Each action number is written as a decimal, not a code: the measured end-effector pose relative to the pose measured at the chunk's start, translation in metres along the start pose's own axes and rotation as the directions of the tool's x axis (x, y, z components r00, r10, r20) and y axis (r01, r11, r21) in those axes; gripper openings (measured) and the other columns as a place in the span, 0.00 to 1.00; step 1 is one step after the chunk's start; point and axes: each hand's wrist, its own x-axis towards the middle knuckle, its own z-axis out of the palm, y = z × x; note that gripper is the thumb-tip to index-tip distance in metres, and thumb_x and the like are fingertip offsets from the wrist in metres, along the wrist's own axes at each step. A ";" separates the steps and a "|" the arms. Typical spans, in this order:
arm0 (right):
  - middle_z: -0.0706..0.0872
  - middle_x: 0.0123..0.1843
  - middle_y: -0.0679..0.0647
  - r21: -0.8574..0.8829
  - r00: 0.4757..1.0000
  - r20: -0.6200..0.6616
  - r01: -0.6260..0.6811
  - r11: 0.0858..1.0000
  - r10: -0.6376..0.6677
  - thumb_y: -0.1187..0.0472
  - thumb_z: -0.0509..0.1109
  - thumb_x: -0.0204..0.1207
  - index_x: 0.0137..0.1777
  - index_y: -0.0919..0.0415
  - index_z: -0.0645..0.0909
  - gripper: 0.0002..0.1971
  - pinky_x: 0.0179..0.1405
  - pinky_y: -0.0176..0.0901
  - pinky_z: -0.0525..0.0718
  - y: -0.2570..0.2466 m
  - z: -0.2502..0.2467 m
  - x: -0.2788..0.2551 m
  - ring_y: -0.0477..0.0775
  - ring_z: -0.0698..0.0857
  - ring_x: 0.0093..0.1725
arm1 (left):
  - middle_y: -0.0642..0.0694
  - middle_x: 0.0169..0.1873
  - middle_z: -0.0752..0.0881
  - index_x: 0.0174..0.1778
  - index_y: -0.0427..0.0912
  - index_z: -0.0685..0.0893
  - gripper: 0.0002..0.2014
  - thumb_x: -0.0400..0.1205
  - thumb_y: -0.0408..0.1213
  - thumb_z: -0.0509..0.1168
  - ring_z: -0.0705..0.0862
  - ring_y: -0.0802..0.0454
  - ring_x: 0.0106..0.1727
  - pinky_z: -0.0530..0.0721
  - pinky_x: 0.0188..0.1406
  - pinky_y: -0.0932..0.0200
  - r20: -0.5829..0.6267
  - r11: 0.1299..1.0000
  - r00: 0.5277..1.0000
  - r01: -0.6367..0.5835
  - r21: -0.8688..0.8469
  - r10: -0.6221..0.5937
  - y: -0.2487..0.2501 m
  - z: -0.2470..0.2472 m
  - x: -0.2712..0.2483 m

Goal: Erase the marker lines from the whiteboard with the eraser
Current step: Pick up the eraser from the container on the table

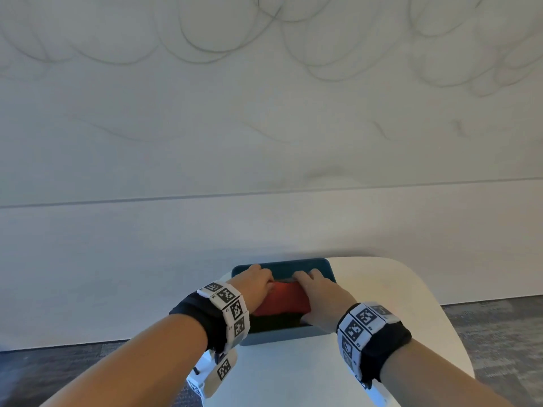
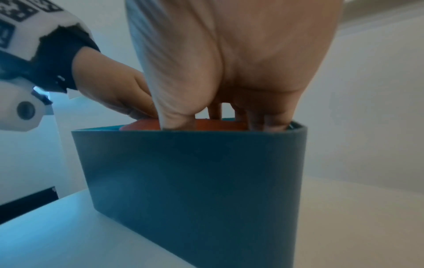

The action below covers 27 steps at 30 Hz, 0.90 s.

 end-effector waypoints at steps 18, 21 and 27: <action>0.72 0.65 0.52 -0.021 0.971 -0.236 0.044 0.999 -0.048 0.47 0.72 0.70 0.72 0.49 0.64 0.32 0.57 0.51 0.80 -0.040 -0.032 -0.037 0.57 0.73 0.64 | 0.54 0.59 0.76 0.67 0.56 0.72 0.33 0.68 0.63 0.69 0.78 0.52 0.58 0.74 0.59 0.53 -0.243 0.966 0.942 -0.190 0.176 0.230 -0.012 -0.040 -0.047; 0.72 0.65 0.50 -0.085 0.945 -0.318 0.059 0.995 -0.083 0.42 0.71 0.71 0.71 0.49 0.65 0.31 0.57 0.50 0.78 -0.054 -0.047 -0.048 0.56 0.74 0.63 | 0.55 0.62 0.75 0.70 0.56 0.70 0.34 0.69 0.62 0.69 0.76 0.53 0.60 0.72 0.62 0.53 -0.285 0.961 0.925 -0.200 0.191 0.249 -0.013 -0.056 -0.064; 0.72 0.67 0.46 -0.107 0.907 -0.414 0.039 0.993 -0.080 0.41 0.69 0.73 0.70 0.49 0.65 0.29 0.58 0.51 0.77 -0.080 -0.075 -0.070 0.54 0.72 0.65 | 0.55 0.68 0.72 0.76 0.54 0.65 0.41 0.70 0.74 0.50 0.71 0.55 0.68 0.67 0.70 0.54 -0.341 0.945 0.890 -0.236 0.226 0.303 -0.014 -0.095 -0.098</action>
